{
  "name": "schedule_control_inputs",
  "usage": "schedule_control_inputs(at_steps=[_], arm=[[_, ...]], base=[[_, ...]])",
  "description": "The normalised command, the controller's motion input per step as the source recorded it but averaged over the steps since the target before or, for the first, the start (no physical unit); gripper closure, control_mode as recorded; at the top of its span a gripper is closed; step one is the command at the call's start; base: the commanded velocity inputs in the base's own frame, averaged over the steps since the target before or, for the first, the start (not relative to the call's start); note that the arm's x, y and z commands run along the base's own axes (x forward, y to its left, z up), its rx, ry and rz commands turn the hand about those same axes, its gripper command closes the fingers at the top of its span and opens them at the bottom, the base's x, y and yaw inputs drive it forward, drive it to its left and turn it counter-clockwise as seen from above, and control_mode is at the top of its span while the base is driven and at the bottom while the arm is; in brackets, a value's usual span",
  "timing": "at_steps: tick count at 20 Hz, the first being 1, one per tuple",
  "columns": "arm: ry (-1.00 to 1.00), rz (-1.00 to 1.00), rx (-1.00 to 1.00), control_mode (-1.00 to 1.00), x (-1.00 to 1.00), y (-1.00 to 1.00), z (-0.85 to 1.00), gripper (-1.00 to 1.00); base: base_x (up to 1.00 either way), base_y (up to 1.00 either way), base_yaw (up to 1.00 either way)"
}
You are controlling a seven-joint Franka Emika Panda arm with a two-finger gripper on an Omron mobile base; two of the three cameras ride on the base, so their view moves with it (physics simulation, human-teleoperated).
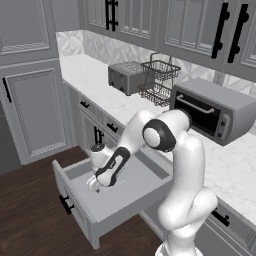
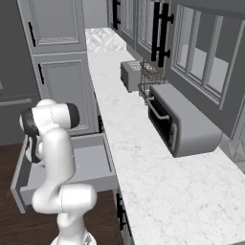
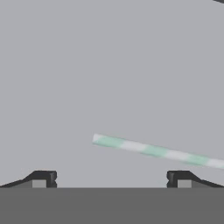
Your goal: Take a straw from the drawer in front and place it inside the glass cup on the dining counter.
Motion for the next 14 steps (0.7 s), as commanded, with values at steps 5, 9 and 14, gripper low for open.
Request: schedule_control_inputs(at_steps=[5,9,14], arm=[[0.16,0.19,0.0,-1.0,0.24,-0.38,0.05,-1.0],[0.17,0.34,0.0,-1.0,0.18,0.0,0.0,-1.0],[0.07,0.37,0.0,-1.0,0.19,0.02,-0.08,-1.0]], base=[[0.0,0.0,0.0],[0.0,0.0,0.0],[0.0,0.0,0.0]])
